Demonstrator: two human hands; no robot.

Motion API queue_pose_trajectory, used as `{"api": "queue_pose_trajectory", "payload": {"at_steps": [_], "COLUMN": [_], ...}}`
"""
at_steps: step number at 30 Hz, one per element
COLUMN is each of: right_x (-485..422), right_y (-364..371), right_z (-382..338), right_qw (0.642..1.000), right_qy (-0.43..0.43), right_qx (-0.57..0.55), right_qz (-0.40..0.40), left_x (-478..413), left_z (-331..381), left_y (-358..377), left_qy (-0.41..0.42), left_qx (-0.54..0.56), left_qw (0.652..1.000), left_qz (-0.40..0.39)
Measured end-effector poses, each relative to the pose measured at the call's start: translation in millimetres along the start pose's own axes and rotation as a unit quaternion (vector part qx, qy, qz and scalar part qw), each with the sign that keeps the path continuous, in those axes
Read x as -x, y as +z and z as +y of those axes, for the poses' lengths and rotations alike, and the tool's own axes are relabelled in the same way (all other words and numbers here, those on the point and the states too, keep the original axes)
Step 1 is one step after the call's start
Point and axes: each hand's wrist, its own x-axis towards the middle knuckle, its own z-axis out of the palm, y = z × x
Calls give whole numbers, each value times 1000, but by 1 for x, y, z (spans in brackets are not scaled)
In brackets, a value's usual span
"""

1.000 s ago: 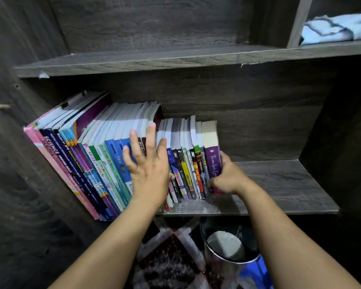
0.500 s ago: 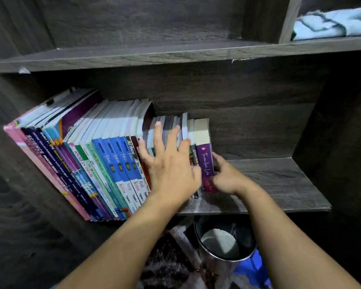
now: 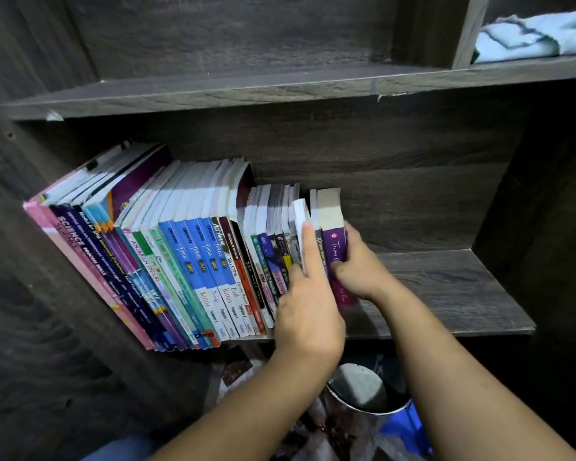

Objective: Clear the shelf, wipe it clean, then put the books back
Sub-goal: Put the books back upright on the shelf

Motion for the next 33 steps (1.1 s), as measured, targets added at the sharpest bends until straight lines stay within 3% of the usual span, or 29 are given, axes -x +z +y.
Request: {"api": "queue_pose_trajectory", "payload": {"at_steps": [7,11,14,24,33], "right_x": [14,19,25,28,14], "right_y": [1,15,31,46,44], "right_z": [-23,-38,-44,-40,-29], "right_qw": [989,978,966,951,953], "right_qy": [-140,-188,-192,-218,-167], "right_qx": [6,91,176,217,165], "right_qz": [42,18,-2,26,190], "left_x": [-10,5,13,27,23], "left_z": [-21,-41,-54,-71,-65], "left_y": [-71,-89,-88,-94,-89], "left_qy": [67,66,39,34,23], "left_qx": [-47,-94,-133,-168,-153], "left_qw": [996,989,986,982,984], "left_qz": [-37,-89,-97,-84,-85]}}
